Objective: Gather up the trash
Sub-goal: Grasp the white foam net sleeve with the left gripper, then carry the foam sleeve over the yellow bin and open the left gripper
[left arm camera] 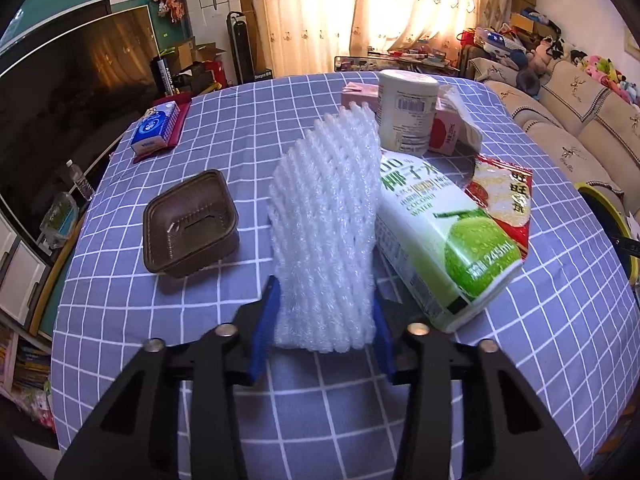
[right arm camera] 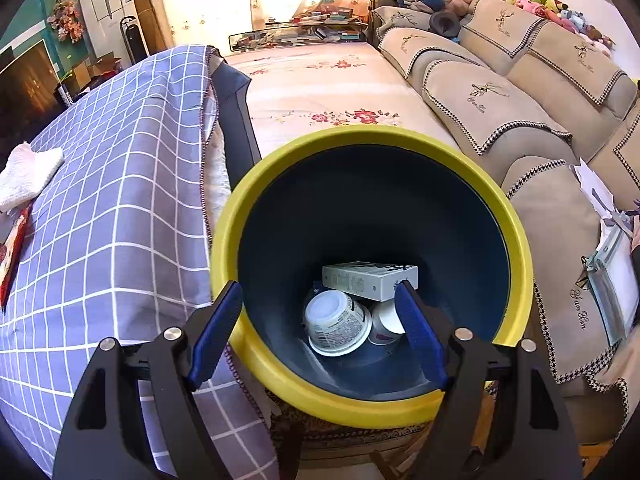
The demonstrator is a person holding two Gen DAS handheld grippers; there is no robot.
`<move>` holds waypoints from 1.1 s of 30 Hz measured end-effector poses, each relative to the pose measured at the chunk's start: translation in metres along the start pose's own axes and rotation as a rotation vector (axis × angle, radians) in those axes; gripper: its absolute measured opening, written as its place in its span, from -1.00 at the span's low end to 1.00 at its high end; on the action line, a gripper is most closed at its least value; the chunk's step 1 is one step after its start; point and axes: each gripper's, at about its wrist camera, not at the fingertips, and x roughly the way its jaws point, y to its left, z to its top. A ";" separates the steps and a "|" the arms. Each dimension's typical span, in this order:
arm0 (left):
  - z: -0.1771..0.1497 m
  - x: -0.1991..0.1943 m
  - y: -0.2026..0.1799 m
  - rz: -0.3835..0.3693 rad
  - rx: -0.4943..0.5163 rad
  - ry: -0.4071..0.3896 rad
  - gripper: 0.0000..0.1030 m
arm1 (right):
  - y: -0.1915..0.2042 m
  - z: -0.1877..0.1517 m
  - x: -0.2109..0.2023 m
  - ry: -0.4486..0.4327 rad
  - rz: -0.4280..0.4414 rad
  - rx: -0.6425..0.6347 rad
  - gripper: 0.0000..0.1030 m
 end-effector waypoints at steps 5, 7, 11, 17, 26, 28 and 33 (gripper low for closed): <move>0.000 -0.005 0.014 -0.022 -0.046 -0.015 -0.66 | 0.008 -0.001 -0.002 0.004 0.013 -0.004 0.44; -0.002 -0.012 0.020 -0.032 -0.067 -0.026 -0.68 | 0.009 -0.003 -0.002 0.005 0.020 -0.002 0.44; -0.006 -0.034 0.023 -0.050 -0.081 -0.060 -0.68 | 0.008 -0.005 -0.011 -0.008 0.030 0.002 0.44; 0.002 -0.079 -0.001 -0.106 -0.027 -0.131 -0.68 | -0.003 -0.009 -0.034 -0.058 0.029 0.026 0.44; 0.026 -0.090 -0.114 -0.328 0.181 -0.126 -0.68 | -0.040 -0.026 -0.058 -0.096 0.010 0.090 0.46; 0.033 -0.083 -0.149 -0.385 0.245 -0.099 -0.68 | -0.050 -0.031 -0.062 -0.103 0.002 0.114 0.46; 0.046 -0.063 -0.231 -0.484 0.373 -0.047 -0.68 | -0.082 -0.040 -0.070 -0.120 -0.024 0.175 0.48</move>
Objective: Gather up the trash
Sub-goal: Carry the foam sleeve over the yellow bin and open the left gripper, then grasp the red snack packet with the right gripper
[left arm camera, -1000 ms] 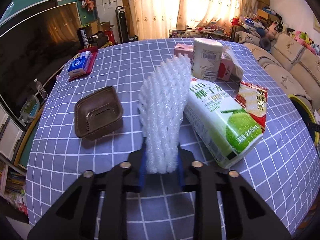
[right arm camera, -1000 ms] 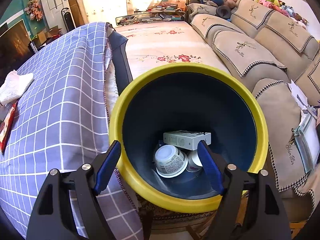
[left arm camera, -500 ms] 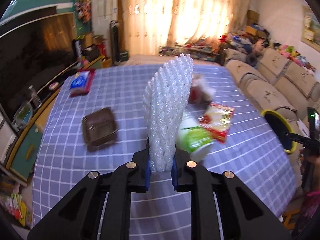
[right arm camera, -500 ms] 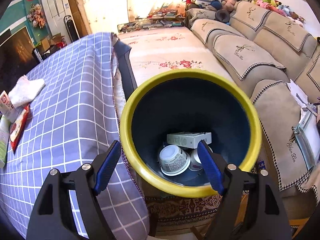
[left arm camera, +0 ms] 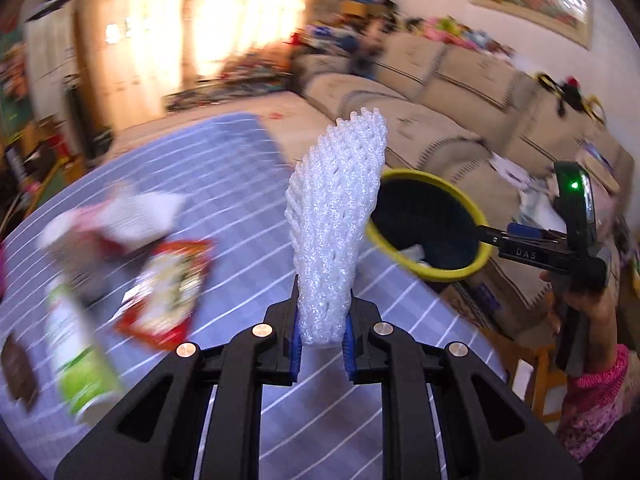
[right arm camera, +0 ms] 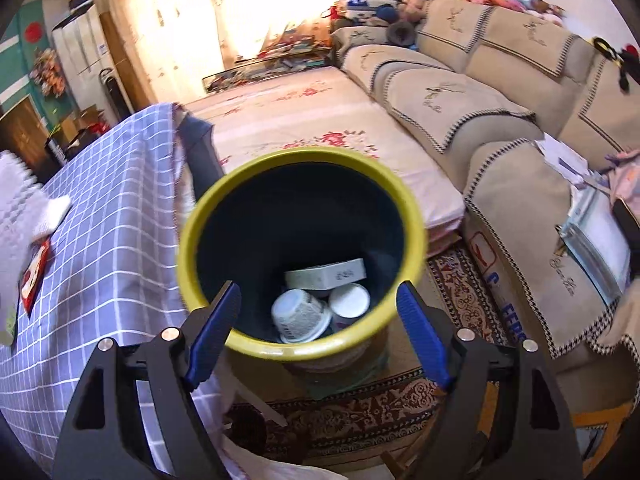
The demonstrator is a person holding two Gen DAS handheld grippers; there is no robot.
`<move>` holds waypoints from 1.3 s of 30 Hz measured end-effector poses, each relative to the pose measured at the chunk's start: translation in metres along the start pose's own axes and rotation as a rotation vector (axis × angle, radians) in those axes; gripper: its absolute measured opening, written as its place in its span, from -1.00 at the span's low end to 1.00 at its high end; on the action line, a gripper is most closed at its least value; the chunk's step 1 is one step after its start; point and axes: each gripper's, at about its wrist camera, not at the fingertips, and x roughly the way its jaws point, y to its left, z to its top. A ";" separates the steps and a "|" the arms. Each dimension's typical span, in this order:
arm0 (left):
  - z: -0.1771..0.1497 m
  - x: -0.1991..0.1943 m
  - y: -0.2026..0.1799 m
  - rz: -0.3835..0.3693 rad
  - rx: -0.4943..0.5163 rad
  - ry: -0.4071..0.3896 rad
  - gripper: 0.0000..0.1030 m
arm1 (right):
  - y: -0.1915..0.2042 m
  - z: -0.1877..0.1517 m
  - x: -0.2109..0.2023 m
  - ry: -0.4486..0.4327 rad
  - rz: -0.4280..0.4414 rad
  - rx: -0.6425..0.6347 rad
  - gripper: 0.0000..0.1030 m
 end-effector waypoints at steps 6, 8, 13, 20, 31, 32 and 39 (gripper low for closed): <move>0.042 0.067 -0.061 -0.099 0.098 0.068 -0.68 | -0.034 -0.002 0.000 -0.003 -0.021 0.056 0.49; 0.054 0.091 -0.079 -0.111 0.128 0.095 -0.68 | -0.044 -0.004 0.001 0.000 -0.027 0.070 0.49; 0.073 0.148 -0.113 -0.144 0.143 0.181 -0.65 | -0.061 -0.009 0.004 0.013 -0.039 0.103 0.52; 0.085 0.188 -0.120 -0.123 0.103 0.211 -0.02 | -0.073 -0.012 0.005 0.017 -0.040 0.123 0.55; 0.077 0.133 -0.089 -0.138 0.007 0.118 0.45 | -0.056 -0.014 -0.001 0.016 -0.012 0.093 0.58; 0.075 0.120 -0.087 -0.140 -0.003 0.088 0.49 | -0.054 -0.014 -0.001 0.016 -0.010 0.088 0.59; 0.044 0.024 -0.045 -0.100 -0.074 -0.069 0.68 | -0.015 -0.017 -0.001 0.034 0.046 0.010 0.60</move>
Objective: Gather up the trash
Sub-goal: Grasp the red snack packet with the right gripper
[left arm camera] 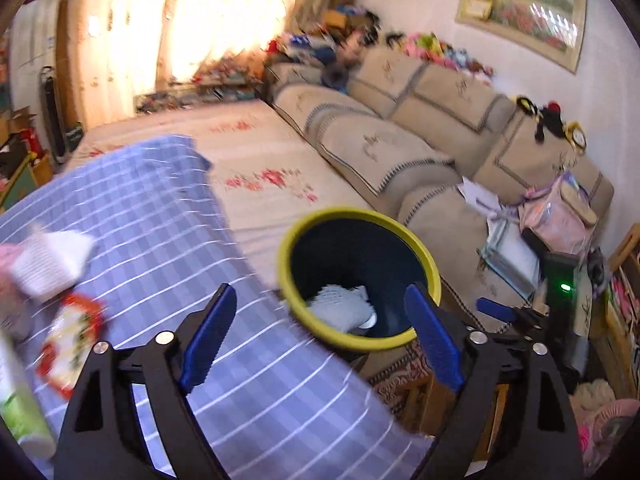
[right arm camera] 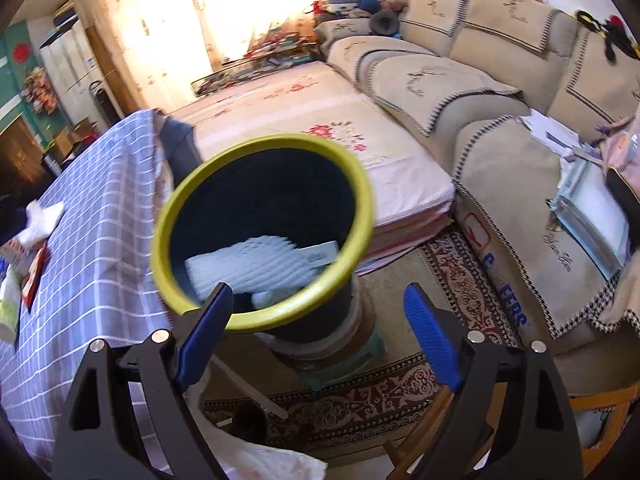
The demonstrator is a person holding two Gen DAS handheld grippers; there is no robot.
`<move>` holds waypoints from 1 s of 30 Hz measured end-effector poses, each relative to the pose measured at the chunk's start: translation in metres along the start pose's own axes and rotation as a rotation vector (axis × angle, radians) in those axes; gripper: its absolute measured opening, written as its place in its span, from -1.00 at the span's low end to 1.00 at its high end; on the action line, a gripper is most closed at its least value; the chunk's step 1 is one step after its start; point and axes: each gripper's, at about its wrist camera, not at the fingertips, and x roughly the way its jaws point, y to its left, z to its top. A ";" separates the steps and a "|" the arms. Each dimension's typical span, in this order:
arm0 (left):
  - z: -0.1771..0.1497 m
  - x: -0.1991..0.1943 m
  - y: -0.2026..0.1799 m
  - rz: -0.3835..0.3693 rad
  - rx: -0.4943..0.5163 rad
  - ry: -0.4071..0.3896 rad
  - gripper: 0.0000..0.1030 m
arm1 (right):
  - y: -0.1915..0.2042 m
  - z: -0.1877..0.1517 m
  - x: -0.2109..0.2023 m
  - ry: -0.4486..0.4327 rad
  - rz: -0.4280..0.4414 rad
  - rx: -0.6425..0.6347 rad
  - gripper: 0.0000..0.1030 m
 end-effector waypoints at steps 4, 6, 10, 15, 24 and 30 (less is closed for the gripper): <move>-0.026 -0.058 0.033 0.092 -0.035 -0.067 0.72 | 0.041 -0.002 0.002 0.016 0.065 -0.076 0.60; -0.043 -0.089 0.059 0.154 -0.086 -0.088 0.75 | 0.068 -0.004 0.002 0.026 0.113 -0.128 0.60; -0.076 -0.130 0.104 0.256 -0.171 -0.089 0.75 | 0.123 -0.005 0.000 0.039 0.195 -0.230 0.60; -0.121 -0.169 0.155 0.375 -0.268 -0.080 0.75 | 0.213 -0.014 -0.004 0.063 0.342 -0.423 0.62; -0.156 -0.185 0.205 0.397 -0.359 -0.099 0.75 | 0.321 -0.022 0.016 0.100 0.370 -0.531 0.63; -0.160 -0.188 0.218 0.393 -0.367 -0.108 0.75 | 0.357 -0.019 0.047 0.144 0.323 -0.544 0.66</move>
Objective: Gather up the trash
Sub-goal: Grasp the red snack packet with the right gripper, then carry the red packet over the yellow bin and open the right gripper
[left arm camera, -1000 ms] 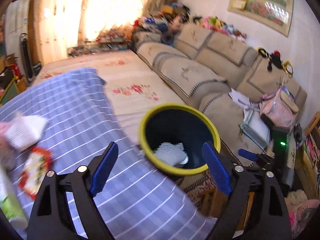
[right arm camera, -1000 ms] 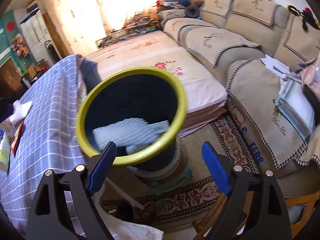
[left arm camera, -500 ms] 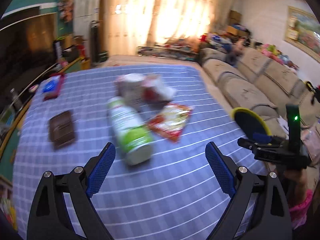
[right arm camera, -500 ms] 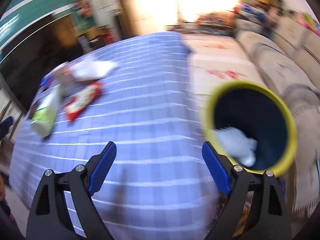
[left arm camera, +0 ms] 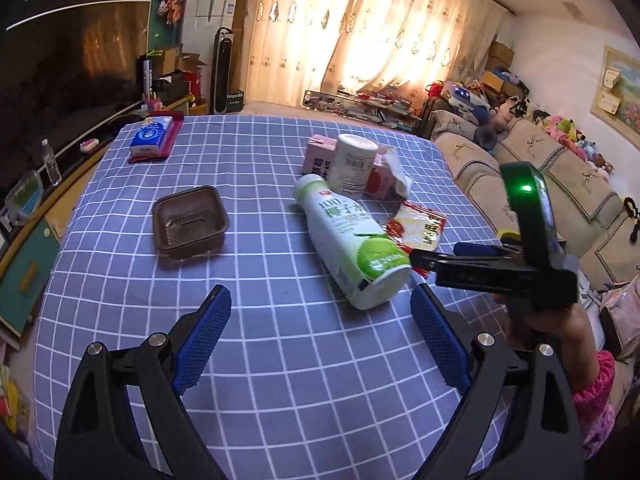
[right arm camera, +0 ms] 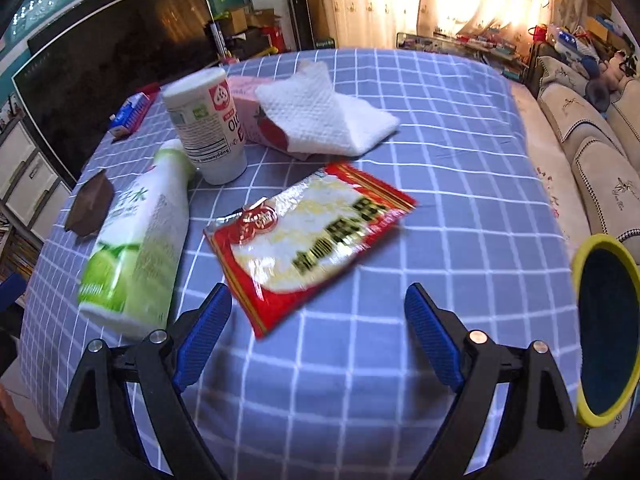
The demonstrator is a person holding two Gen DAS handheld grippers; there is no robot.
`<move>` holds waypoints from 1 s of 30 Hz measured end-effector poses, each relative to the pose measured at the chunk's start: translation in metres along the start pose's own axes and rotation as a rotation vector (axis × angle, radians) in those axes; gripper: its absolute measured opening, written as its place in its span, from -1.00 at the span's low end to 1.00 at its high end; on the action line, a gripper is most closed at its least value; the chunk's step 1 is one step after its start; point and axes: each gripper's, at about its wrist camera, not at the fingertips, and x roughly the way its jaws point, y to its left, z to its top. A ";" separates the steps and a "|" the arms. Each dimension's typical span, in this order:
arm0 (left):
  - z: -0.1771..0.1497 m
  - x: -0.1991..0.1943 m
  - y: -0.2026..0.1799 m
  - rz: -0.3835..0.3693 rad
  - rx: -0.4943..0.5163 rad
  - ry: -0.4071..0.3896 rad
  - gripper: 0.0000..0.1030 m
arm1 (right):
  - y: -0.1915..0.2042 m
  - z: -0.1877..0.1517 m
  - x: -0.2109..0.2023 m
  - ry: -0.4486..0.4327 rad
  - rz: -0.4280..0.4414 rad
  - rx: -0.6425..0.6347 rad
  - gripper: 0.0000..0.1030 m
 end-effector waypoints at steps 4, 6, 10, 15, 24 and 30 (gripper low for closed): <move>0.002 0.006 0.008 -0.005 -0.024 0.004 0.75 | 0.007 0.014 0.011 0.016 -0.016 -0.009 0.69; 0.002 0.009 0.011 -0.010 -0.033 0.009 0.75 | 0.010 0.019 0.015 0.018 -0.026 -0.015 0.69; 0.001 0.015 0.013 -0.017 -0.037 0.018 0.75 | 0.014 0.023 0.020 0.001 -0.067 -0.031 0.44; 0.000 0.021 0.019 -0.015 -0.047 0.027 0.75 | 0.004 0.023 0.013 -0.006 -0.036 0.002 -0.37; 0.000 0.026 0.017 -0.014 -0.041 0.037 0.75 | -0.014 -0.001 -0.016 -0.005 0.055 0.042 -0.85; 0.002 0.032 0.007 -0.021 -0.021 0.049 0.75 | -0.029 -0.020 -0.050 -0.043 0.049 0.045 -0.85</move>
